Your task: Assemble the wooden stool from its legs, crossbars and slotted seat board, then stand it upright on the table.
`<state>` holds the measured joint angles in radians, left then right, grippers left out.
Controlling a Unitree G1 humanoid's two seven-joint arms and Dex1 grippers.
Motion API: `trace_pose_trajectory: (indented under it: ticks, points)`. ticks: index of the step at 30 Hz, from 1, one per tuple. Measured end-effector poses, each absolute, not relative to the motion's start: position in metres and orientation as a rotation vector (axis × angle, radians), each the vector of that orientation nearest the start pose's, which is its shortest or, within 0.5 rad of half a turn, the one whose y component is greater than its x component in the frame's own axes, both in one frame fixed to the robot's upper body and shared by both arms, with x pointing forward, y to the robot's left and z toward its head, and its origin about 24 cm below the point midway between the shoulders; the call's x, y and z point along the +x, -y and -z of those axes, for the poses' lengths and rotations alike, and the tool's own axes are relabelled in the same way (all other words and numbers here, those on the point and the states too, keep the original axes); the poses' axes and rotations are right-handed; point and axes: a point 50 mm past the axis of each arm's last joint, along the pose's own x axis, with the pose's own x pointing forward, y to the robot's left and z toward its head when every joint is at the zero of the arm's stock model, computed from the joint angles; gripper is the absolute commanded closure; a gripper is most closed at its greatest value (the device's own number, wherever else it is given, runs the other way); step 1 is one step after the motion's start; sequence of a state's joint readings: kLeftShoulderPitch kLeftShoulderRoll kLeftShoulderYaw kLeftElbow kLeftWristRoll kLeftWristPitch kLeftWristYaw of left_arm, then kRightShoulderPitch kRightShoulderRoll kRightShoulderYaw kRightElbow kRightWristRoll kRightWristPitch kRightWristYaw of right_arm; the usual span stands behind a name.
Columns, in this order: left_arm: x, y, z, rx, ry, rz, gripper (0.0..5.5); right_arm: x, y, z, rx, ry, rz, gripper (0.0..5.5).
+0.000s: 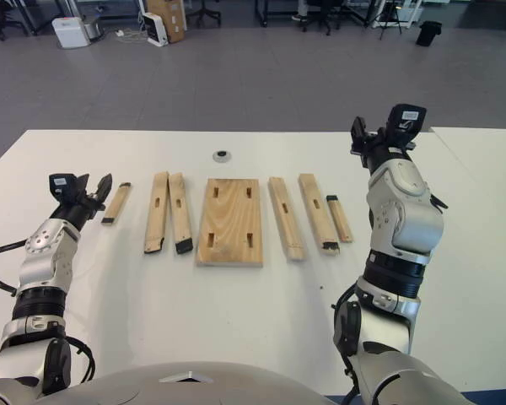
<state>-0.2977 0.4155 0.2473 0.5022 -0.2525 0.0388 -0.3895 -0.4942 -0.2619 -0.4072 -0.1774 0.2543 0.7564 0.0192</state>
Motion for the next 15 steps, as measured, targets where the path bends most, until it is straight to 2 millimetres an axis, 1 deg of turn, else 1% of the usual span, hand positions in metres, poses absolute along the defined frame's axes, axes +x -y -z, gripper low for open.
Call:
trace_pose_trajectory:
  ticks: [2,4,6,8,12,15]
  points:
    - [0.295,-0.283,-0.038,0.060,-0.236,0.089,2.61,0.307,0.238,-0.173,0.137,0.000,0.147,2.22]
    - [0.295,-0.288,-0.030,0.078,-0.309,0.087,2.61,0.303,0.226,-0.164,0.148,-0.028,0.132,2.22]
    - [0.296,-0.290,-0.025,0.061,-0.351,0.092,2.61,0.301,0.215,-0.159,0.159,-0.040,0.111,2.22]
    - [0.299,-0.292,-0.024,0.054,-0.386,0.111,2.61,0.300,0.210,-0.159,0.167,-0.036,0.108,2.22]
    - [0.308,-0.290,-0.022,0.026,-0.447,0.138,2.61,0.298,0.214,-0.159,0.151,-0.030,0.176,2.22]
    - [0.309,-0.288,-0.019,0.033,-0.492,0.177,2.61,0.296,0.214,-0.162,0.180,-0.006,0.208,2.22]
